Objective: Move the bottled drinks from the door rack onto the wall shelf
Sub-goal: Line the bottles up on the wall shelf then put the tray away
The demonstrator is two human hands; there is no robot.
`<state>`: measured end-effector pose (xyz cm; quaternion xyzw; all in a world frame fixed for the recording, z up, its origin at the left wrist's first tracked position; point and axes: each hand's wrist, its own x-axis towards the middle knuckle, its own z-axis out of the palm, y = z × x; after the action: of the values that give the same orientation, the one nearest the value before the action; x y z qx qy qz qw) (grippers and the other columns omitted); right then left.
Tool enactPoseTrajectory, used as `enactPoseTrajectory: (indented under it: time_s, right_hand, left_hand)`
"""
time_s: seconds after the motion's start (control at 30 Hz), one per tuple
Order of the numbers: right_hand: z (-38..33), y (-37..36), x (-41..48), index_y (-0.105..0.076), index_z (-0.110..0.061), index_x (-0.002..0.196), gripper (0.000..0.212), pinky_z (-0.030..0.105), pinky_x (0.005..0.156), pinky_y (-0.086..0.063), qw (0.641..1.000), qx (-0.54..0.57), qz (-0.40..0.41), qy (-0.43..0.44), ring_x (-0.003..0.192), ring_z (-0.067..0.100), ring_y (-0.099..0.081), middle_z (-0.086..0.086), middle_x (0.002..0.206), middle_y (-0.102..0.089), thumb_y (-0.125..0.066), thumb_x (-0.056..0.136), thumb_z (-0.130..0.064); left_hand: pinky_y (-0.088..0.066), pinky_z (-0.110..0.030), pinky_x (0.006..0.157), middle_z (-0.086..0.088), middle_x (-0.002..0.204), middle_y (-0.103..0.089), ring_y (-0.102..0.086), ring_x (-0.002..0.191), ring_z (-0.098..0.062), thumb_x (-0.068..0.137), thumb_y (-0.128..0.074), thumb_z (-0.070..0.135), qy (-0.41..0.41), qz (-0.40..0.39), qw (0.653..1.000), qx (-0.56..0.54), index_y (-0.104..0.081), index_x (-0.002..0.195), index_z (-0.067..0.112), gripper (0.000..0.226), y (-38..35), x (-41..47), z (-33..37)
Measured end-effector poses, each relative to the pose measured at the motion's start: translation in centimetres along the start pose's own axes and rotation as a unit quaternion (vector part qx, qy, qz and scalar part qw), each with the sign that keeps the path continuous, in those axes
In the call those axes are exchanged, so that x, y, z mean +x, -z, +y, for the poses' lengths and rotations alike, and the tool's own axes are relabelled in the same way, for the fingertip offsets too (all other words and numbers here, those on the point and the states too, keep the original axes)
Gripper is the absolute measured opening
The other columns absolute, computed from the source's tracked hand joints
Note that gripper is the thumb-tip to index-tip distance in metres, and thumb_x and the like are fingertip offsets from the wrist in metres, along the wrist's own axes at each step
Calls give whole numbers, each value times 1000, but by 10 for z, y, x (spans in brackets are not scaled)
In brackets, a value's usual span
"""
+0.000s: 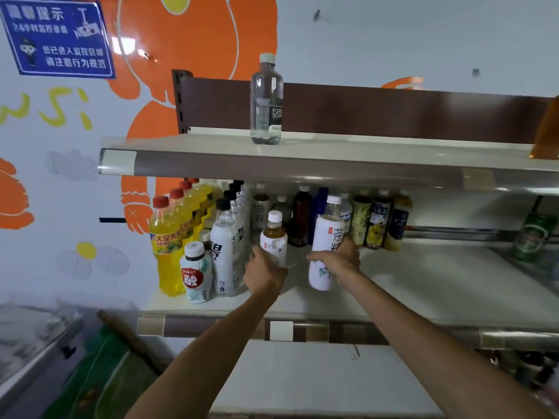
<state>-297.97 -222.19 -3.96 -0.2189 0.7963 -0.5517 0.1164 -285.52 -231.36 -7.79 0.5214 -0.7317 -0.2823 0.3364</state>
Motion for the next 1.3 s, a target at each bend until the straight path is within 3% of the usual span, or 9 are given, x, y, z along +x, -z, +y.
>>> enactPoseTrajectory:
  time_s: [0.2, 0.4, 0.5, 0.67, 0.8, 0.93, 1.03, 1.13, 1.3]
  right_hand:
    - [1, -17, 35, -61, -12, 105, 66, 37, 79, -56, 999, 14, -22, 19, 88, 26, -66, 8, 106, -69, -93, 48, -21]
    - [8, -33, 57, -58, -12, 109, 75, 43, 82, -57, 998, 19, -59, 28, 94, 29, -65, 8, 107, -68, -93, 43, -24]
    - [9, -44, 67, -57, -15, 106, 82, 47, 83, -57, 996, 34, -74, 35, 94, 29, -66, 7, 106, -68, -92, 34, -28]
    - [-5, -47, 73, -54, -13, 108, 71, 43, 83, -55, 993, 37, -94, 68, 97, 30, -64, 9, 110, -66, -92, 48, -17]
    - [-11, -45, 86, -51, -16, 100, 62, 35, 75, -52, 990, 41, -107, 87, 89, 25, -59, 4, 101, -62, -92, 54, -16]
    - [-12, -42, 105, -54, -15, 100, 60, 36, 75, -53, 987, 34, -108, 111, 91, 26, -61, 5, 102, -64, -92, 54, -17]
    - [-10, -38, 121, -51, -15, 100, 60, 36, 74, -53, 987, 37, -110, 107, 90, 24, -59, 3, 99, -60, -91, 56, -17]
    - [-3, -37, 135, -51, -15, 103, 63, 39, 78, -55, 989, 37, -111, 94, 91, 25, -60, 3, 100, -62, -92, 55, -17]
    - [8, -41, 146, -54, -15, 104, 68, 49, 80, -58, 990, 31, -117, 77, 93, 27, -63, 4, 102, -65, -93, 49, -17]
  left_hand:
    - [-50, -44, 88, -10, 121, -59, -59, 110, -33, 71, -80, 27, 10, 33, 999, -14, -37, 113, 14, 62, -17, 13, 1]
    - [-54, -44, 83, -9, 115, -51, -55, 104, -28, 68, -85, 29, 27, 132, 989, -57, -36, 110, 16, 65, -41, 0, -12]
    - [-56, -45, 82, -9, 117, -62, -62, 103, -30, 76, -78, 30, 28, 96, 993, -69, -38, 110, 18, 54, -51, 0, -20]
    - [-53, -40, 85, -10, 119, -62, -62, 108, -29, 81, -75, 29, 62, 75, 993, -59, -46, 118, 14, 49, -54, 21, -15]
    - [-50, -39, 92, -12, 123, -60, -59, 113, -29, 88, -68, 32, 86, 65, 994, -34, -50, 123, 9, 46, -62, 48, -9]
    - [-44, -42, 99, -17, 135, -52, -53, 122, -34, 100, -49, 32, 77, 33, 996, -27, -32, 143, 9, 52, -79, 84, -11]
    - [-36, -40, 108, -20, 137, -48, -47, 126, -33, 105, -32, 29, 104, 75, 991, -32, -43, 136, 5, 41, -91, 107, -6]
    - [-43, -38, 102, -17, 128, -56, -53, 120, -31, 101, -43, 19, 116, 100, 988, 9, -53, 123, 6, 27, -95, 125, -2]
    - [-41, -39, 103, -17, 128, -55, -52, 122, -32, 100, -44, 15, 116, 91, 987, 57, -50, 126, 4, 29, -99, 129, 2]
